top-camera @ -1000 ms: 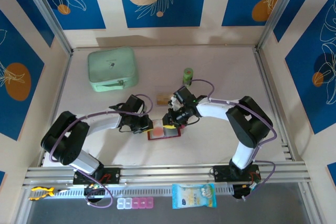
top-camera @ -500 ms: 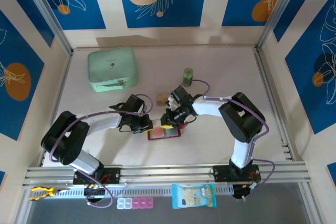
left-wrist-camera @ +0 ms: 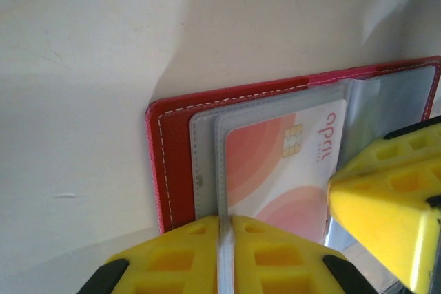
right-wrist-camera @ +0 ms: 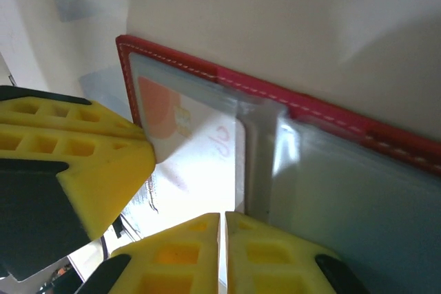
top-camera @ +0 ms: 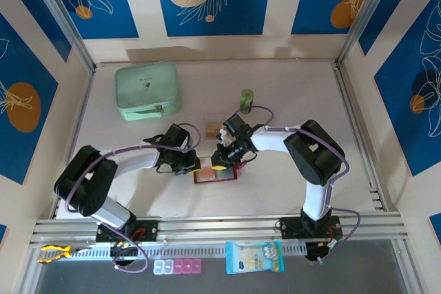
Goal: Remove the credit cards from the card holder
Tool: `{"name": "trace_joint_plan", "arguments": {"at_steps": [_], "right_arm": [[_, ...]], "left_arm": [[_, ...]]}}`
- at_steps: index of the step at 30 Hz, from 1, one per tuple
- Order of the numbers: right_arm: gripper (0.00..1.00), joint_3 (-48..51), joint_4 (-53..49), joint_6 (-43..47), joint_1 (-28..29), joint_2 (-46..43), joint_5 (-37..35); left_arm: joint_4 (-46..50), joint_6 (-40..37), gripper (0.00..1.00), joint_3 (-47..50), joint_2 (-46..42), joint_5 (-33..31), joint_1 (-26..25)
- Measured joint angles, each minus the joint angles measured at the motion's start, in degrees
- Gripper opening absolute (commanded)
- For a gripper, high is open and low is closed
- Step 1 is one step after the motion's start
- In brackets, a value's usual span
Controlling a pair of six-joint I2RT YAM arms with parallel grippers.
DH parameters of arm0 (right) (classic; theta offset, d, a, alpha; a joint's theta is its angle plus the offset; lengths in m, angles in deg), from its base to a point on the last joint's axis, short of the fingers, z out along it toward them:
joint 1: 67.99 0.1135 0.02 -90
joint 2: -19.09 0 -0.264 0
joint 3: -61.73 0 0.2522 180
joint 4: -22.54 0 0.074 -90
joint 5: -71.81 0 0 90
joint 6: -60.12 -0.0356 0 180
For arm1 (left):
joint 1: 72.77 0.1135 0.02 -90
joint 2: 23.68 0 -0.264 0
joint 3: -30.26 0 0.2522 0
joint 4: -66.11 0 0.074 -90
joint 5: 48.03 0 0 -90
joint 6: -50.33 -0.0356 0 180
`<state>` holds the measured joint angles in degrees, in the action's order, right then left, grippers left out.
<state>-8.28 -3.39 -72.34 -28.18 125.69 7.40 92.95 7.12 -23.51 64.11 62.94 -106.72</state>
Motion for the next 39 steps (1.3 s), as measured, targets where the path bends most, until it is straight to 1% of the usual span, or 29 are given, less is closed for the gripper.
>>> {"name": "trace_joint_plan", "arguments": {"at_steps": [2,4,10,24,31,39], "right_arm": [[0.13,0.0,0.2,0.0,0.4,0.2,0.2],[0.19,0.0,0.4,0.0,0.6,0.2,0.4],[0.26,-0.8,0.1,0.1,0.8,0.2,0.1],[0.28,-1.5,-4.0,0.9,1.2,-1.5,-4.7],[0.28,-1.5,-4.9,1.1,1.2,-1.5,-5.3],[0.28,-1.4,-5.2,1.0,1.2,-3.8,-5.7]], "left_arm": [[0.0,-0.1,0.13,-0.1,0.1,0.0,0.0],[0.0,-0.2,0.13,-0.1,0.1,0.0,0.0],[-0.1,-0.3,0.13,-0.1,0.1,0.0,0.0],[-0.2,-0.4,0.12,-0.1,0.2,0.0,0.0],[-0.2,-0.5,0.13,-0.1,0.2,0.0,0.0],[-0.1,-0.9,0.16,-0.5,0.0,-0.5,0.0]]}}
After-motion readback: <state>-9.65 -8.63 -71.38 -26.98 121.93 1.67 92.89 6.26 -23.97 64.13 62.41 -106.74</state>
